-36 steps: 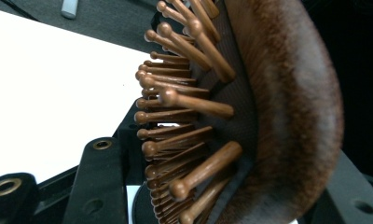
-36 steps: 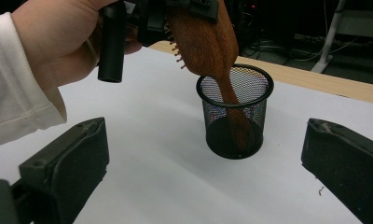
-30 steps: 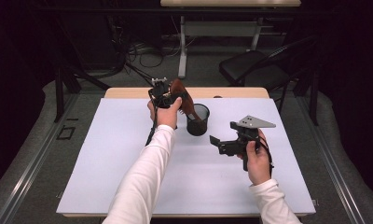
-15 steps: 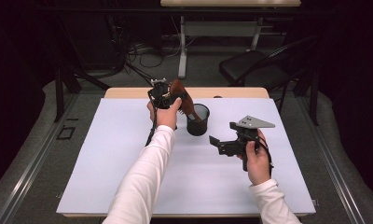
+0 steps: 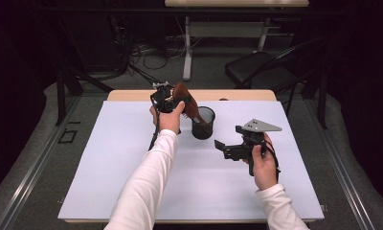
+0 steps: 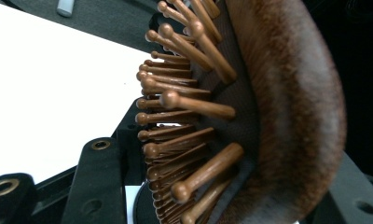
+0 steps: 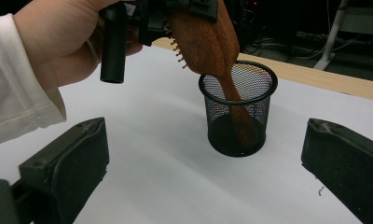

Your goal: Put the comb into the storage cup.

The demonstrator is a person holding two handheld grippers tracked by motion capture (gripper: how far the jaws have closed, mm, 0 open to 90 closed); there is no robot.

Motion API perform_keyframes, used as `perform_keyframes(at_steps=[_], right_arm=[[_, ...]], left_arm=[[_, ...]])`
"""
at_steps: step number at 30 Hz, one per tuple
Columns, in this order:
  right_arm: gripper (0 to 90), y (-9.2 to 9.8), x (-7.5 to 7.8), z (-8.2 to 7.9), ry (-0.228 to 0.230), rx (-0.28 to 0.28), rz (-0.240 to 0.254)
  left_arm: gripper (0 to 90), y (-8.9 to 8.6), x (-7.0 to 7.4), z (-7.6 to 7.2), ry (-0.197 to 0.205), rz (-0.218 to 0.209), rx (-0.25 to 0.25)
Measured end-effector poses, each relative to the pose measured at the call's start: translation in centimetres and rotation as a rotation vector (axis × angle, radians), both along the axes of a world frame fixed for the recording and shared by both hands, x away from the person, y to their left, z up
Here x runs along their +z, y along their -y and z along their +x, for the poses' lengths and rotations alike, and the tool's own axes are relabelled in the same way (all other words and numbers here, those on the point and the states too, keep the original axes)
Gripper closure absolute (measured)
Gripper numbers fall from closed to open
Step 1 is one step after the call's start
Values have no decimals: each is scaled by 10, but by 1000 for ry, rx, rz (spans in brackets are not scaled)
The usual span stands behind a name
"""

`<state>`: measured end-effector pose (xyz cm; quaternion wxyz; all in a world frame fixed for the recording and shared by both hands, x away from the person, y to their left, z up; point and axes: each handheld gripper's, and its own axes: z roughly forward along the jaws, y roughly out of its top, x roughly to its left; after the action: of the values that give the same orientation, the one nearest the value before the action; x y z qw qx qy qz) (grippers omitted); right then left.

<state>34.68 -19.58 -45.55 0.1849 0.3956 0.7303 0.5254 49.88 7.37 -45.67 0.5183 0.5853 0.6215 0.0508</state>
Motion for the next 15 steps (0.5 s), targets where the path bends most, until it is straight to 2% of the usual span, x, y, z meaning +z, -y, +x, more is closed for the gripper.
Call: perform_keyframes(at_steps=[5,10,15], right_arm=[[5,0,0,0,1,2,-2],[5,-1,0,0,2,3,-2],[5,-1,-1,0,0,5,-7]], left_arm=[[461,-4,-4,1,20,-13,-19],[459,-7,-6,2,22,-24,-29],[454,-7,-7,2,44,-21,-39]])
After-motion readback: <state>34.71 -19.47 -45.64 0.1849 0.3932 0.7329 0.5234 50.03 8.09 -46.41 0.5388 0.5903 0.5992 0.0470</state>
